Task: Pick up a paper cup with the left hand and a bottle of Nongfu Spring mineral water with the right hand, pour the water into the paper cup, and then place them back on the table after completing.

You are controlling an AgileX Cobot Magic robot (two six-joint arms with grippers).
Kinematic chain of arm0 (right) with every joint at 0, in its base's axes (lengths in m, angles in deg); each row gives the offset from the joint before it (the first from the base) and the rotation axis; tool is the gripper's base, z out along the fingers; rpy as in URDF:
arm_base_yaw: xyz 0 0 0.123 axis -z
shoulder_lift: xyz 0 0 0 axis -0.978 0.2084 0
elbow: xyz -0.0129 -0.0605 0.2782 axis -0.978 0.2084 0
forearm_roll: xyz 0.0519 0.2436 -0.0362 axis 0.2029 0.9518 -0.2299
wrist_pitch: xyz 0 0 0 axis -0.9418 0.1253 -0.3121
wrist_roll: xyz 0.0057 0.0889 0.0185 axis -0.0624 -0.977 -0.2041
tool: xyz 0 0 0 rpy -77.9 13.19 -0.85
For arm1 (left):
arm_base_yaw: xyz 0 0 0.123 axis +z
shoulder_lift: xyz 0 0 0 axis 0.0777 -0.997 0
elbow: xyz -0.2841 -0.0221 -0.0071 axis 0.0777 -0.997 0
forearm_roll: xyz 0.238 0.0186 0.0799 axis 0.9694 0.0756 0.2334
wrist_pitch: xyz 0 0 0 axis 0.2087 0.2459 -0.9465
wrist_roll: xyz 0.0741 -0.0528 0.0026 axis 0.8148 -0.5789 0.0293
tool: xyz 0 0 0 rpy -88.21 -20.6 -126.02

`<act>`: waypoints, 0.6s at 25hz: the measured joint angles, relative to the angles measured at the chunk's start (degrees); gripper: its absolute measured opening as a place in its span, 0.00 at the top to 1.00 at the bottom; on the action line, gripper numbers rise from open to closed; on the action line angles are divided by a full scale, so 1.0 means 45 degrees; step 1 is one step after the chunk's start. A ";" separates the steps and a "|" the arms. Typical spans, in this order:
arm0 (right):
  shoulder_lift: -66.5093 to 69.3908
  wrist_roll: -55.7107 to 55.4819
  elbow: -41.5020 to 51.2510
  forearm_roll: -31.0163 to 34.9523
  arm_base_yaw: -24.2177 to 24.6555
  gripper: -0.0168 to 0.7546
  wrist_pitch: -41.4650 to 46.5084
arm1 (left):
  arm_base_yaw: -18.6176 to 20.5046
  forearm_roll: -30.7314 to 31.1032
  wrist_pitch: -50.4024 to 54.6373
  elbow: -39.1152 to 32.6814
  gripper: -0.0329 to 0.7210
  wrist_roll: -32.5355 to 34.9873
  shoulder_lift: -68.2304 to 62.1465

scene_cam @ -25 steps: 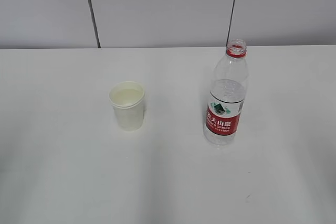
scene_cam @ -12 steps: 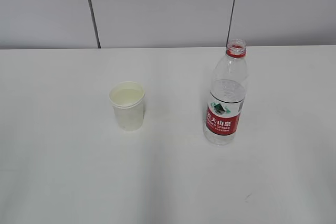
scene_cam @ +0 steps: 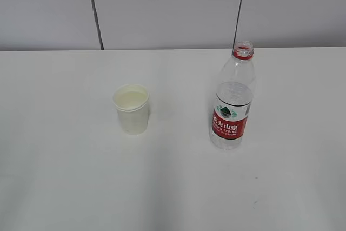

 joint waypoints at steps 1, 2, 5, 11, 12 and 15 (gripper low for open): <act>-0.0027 -0.0019 0.0000 0.0000 0.0000 0.22 0.0000 | 0.0000 0.0013 0.0000 -0.0014 0.23 0.0000 0.0000; -0.0027 -0.0048 0.0000 0.0000 0.0000 0.22 0.0000 | 0.0000 0.0013 0.0000 -0.0014 0.23 0.0000 0.0000; -0.0027 -0.0076 0.0000 -0.0020 0.0000 0.22 0.0000 | 0.0000 0.0013 0.0000 -0.0037 0.23 0.0000 0.0000; -0.0027 -0.0367 0.0000 -0.0170 0.0000 0.22 0.0000 | 0.0000 0.0013 0.0000 -0.0053 0.23 0.0000 0.0000; -0.0027 -0.0590 0.0000 -0.0322 0.0000 0.22 0.0000 | 0.0000 0.0013 0.0000 -0.0053 0.23 0.0000 0.0000; -0.0027 -0.1099 0.0000 -0.0718 0.0000 0.22 -0.0023 | 0.0000 0.0013 0.0000 -0.0053 0.23 0.0000 0.0000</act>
